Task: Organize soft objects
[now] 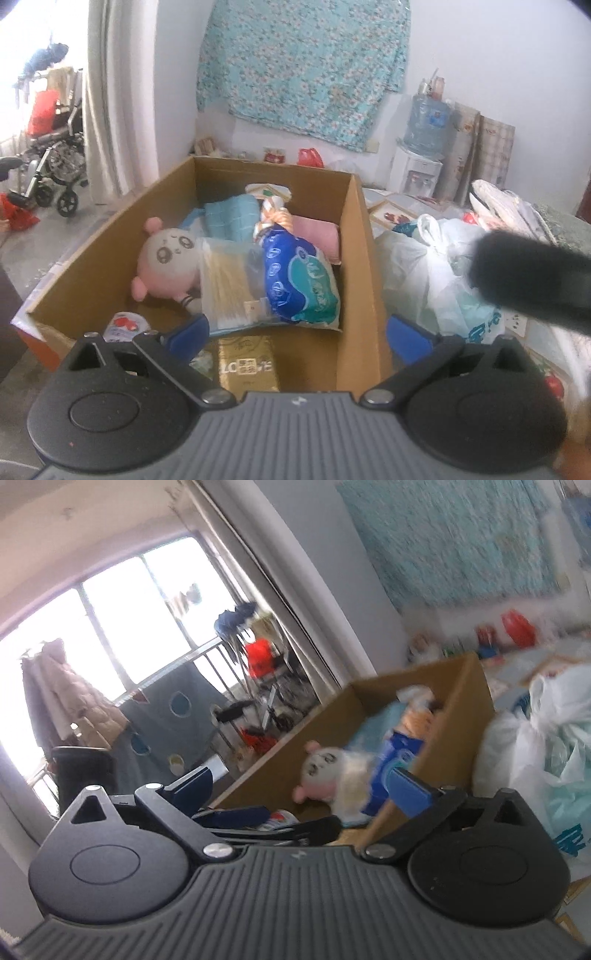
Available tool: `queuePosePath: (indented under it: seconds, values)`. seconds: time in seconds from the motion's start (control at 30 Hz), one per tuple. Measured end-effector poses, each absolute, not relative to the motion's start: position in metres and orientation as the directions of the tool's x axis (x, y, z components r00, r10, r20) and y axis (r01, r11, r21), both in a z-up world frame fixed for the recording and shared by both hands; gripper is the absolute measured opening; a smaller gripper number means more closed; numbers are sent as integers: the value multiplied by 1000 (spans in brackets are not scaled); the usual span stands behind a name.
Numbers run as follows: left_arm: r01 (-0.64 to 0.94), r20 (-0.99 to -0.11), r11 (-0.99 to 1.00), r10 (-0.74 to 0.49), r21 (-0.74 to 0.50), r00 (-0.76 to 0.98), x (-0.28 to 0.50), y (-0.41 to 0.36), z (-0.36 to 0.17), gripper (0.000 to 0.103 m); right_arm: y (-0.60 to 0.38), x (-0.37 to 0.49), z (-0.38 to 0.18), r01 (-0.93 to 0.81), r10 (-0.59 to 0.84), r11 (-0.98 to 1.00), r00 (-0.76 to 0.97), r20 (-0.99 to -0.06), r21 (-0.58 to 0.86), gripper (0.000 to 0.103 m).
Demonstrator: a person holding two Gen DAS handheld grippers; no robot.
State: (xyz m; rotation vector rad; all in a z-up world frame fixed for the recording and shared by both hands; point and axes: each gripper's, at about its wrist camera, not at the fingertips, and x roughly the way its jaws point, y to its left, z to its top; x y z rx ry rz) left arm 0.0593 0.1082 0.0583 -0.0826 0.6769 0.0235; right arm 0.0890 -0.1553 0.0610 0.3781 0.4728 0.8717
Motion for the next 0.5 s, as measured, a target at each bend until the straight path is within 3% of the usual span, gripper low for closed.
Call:
queuePosePath:
  seconds: [0.23, 0.5]
  values:
    - [-74, -615, 995, 14, -73, 788, 42, 113, 60, 103, -172, 55, 72, -586, 707, 687, 676, -209, 429, 102]
    - [-92, -611, 994, 36, -61, 791, 34, 117, 60, 103, -165, 40, 68, -514, 613, 777, 748, -255, 363, 102]
